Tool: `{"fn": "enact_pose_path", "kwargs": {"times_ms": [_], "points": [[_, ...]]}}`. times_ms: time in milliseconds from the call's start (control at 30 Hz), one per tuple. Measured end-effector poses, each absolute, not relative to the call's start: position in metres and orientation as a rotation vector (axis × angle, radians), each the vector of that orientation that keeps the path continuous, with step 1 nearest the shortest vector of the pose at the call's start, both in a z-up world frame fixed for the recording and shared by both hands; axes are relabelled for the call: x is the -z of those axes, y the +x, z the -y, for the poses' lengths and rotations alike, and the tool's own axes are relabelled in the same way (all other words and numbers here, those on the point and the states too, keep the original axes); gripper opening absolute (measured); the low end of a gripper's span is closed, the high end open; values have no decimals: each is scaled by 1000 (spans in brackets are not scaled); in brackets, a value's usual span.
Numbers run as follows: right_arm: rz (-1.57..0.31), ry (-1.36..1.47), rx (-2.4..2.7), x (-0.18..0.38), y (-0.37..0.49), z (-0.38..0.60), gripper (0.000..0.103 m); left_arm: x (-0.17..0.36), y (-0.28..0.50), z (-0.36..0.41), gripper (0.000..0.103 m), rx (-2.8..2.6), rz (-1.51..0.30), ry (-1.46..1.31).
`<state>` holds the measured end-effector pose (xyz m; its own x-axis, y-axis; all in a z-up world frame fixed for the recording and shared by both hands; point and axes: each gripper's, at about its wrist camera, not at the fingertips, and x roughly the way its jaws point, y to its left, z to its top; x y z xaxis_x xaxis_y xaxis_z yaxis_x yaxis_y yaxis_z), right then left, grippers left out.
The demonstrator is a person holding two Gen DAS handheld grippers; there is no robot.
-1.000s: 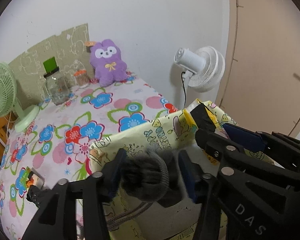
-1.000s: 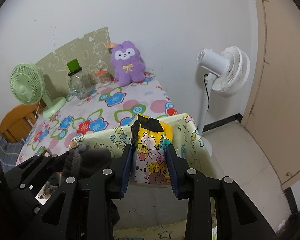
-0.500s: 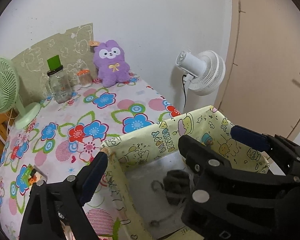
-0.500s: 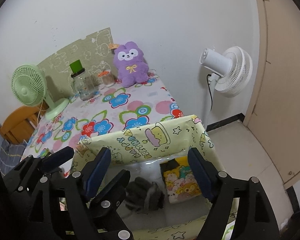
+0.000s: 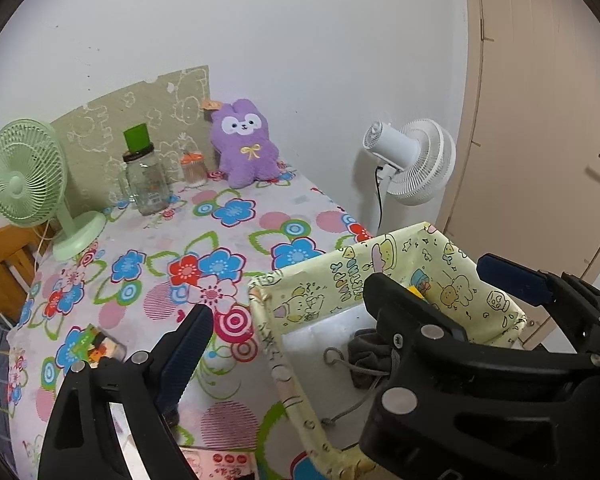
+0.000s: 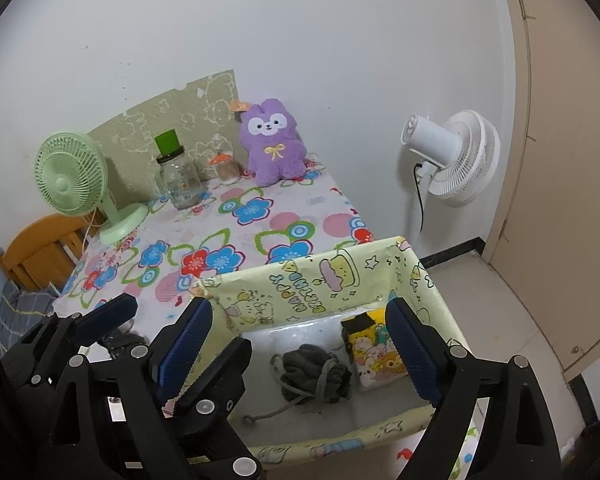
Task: Organize soft objects
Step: 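Drop the hat into the paper box with the left tool while the right tool releases the snack bag, then withdraw both open tools from the paper box back over the table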
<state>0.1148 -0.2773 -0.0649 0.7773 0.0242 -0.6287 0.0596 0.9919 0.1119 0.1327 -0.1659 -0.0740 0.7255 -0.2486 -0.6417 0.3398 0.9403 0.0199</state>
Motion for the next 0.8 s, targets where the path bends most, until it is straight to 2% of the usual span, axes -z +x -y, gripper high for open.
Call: {"fn": "enact_pose_path", "kwargs": {"times_ms": [333,567,800], "points": [[-658,101,6,54,97,251,91,64,114,141,93,310,-657,124],[-632,88,11,51,83,231,98,60,101,121,94,276,-632,130],[-624,84,8,49,75,213,100,59,90,101,95,247,-620,115]]}}
